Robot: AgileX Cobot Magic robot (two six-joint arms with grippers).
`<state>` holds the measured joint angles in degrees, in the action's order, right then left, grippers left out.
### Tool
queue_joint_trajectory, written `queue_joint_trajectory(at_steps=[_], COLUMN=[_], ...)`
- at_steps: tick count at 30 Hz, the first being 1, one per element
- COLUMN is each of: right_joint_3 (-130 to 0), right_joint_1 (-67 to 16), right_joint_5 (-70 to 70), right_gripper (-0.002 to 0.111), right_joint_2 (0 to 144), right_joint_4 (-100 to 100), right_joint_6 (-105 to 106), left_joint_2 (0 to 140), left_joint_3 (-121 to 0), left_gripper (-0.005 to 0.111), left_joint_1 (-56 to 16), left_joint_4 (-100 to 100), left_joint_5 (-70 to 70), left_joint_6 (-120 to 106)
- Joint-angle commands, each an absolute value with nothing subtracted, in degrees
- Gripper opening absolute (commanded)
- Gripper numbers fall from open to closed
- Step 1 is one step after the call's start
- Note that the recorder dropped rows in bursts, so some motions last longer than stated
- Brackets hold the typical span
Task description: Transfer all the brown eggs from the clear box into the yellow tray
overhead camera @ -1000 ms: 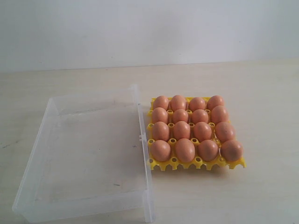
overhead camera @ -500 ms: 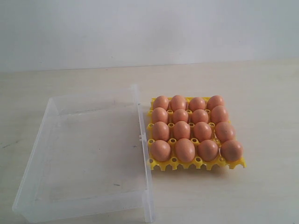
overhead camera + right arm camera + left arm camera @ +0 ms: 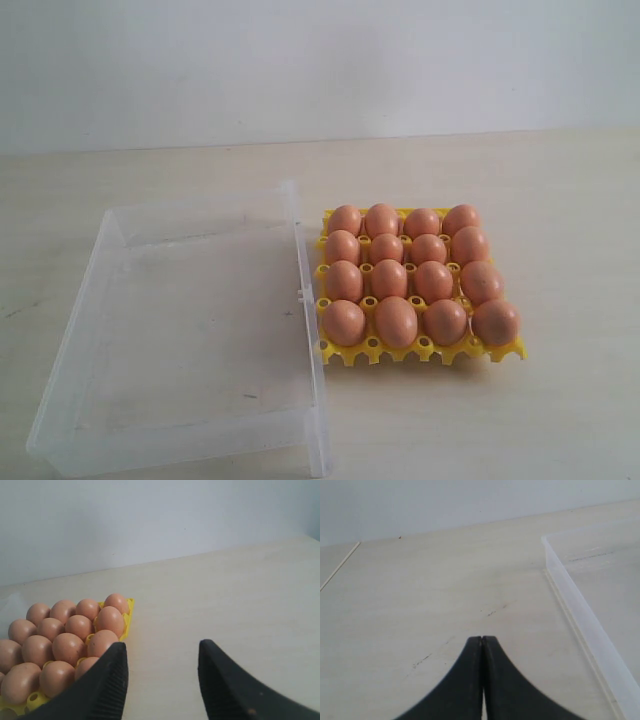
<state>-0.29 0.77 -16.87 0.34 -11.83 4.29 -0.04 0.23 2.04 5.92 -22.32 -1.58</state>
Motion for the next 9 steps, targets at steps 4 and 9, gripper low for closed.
queue_joint_trajectory(at_steps=[4, 9], right_joint_3=[0.0, 0.0], right_joint_1=[1.1, 1.1], right_joint_5=[-16.7, -16.7], right_gripper=[0.044, 0.044], right_joint_2=[0.0, 0.0], right_joint_4=[-11.8, -11.8], right_joint_6=[4.7, 4.5], left_joint_2=[0.0, 0.0], left_joint_3=[0.0, 0.0], left_gripper=[0.000, 0.000], left_joint_1=[1.7, 1.7], left_joint_4=[5.8, 5.8], left_joint_5=[-21.8, -21.8], left_joint_6=[-1.3, -1.3])
